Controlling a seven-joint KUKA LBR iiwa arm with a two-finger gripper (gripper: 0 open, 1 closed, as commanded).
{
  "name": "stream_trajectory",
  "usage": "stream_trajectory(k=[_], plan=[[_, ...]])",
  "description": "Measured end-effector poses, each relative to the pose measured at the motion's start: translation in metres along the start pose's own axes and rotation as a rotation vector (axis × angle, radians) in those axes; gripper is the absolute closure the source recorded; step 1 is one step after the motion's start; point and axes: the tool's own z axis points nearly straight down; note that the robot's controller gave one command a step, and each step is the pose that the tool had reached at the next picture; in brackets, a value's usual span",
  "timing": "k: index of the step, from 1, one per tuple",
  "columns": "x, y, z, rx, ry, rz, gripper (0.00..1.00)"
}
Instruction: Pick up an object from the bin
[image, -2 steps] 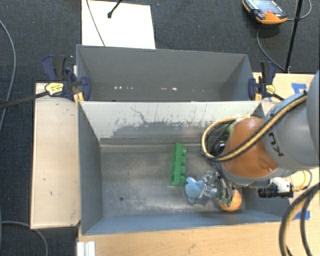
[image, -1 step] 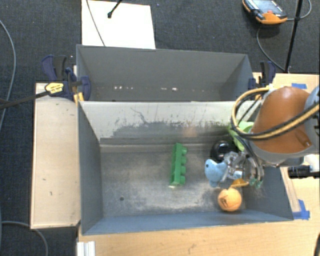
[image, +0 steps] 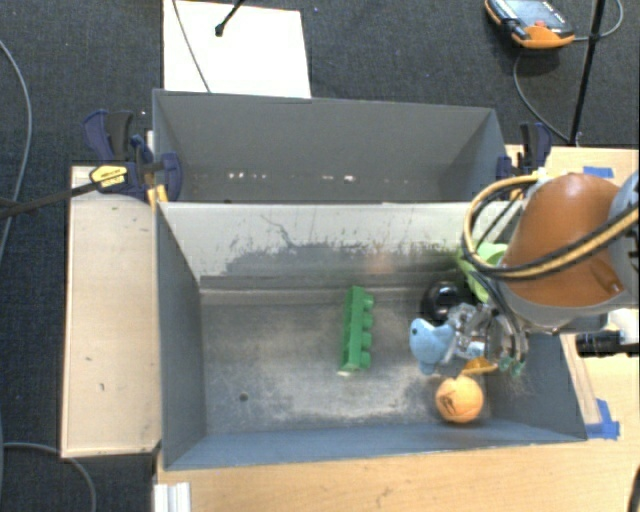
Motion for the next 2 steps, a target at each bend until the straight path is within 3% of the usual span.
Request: stream_trajectory(k=[1, 2], plan=[[-0.013, -0.014, 0.041, -0.003, -0.01, -0.036, 1.0], [-0.006, -0.031, -0.069, -0.001, -0.004, -0.053, 1.0]])
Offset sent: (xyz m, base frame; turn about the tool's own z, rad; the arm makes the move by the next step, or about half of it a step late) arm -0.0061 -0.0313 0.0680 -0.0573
